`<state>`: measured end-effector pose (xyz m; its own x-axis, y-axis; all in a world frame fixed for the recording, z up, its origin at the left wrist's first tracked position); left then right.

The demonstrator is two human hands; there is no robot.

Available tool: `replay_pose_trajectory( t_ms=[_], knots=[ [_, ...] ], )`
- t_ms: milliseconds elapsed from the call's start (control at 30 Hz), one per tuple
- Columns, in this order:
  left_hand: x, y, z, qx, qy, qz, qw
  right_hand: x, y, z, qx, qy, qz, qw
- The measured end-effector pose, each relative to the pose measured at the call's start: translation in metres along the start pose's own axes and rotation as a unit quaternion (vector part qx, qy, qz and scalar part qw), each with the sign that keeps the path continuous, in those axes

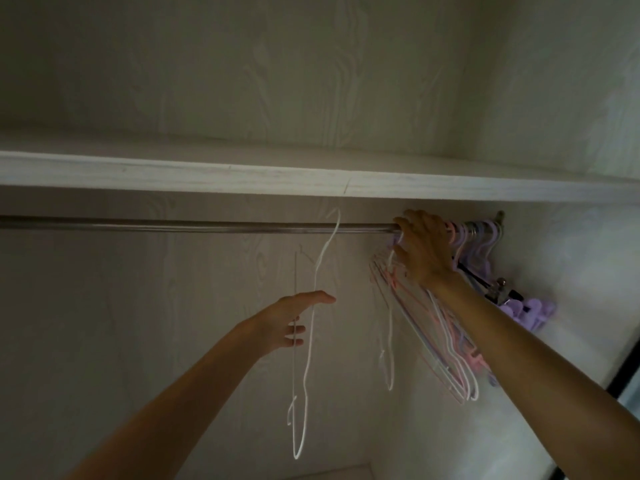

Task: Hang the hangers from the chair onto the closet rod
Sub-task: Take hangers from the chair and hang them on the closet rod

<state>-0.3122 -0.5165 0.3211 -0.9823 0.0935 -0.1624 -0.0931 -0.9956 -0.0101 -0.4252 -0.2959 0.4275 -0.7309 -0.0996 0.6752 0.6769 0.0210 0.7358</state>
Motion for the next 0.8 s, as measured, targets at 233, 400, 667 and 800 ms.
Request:
replay_pose_trajectory(
  t_ms=[233, 400, 667, 800],
  knots=[
    [0.004, -0.002, -0.009, 0.006, 0.01, 0.001, 1.0, 0.002, -0.001, 0.039, -0.032, -0.049, -0.037, 0.998],
    [0.004, -0.016, -0.001, 0.019, -0.005, -0.006, 1.0, -0.01, 0.026, 0.018, 0.15, -0.054, -0.054, 0.986],
    [0.013, -0.078, 0.012, 0.038, -0.035, 0.082, 0.995, -0.073, 0.021, -0.036, 0.374, -0.091, -0.364, 0.848],
    [0.017, -0.102, 0.012, 0.027, -0.053, 0.083, 0.995, -0.074, 0.026, -0.03, 0.376, -0.093, -0.339, 0.857]
  ],
)
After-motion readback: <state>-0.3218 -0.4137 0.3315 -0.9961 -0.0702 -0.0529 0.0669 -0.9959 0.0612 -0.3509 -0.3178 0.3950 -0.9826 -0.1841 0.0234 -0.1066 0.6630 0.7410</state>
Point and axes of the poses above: each hand's wrist, its own x-axis towards the middle knuckle, its own y-axis out of the back of the hand, z = x × y, the point moved 5 cm from there along x, towards the middle knuckle, and after that the axes turned 12 degrees about -y, right-handed, at the moved point
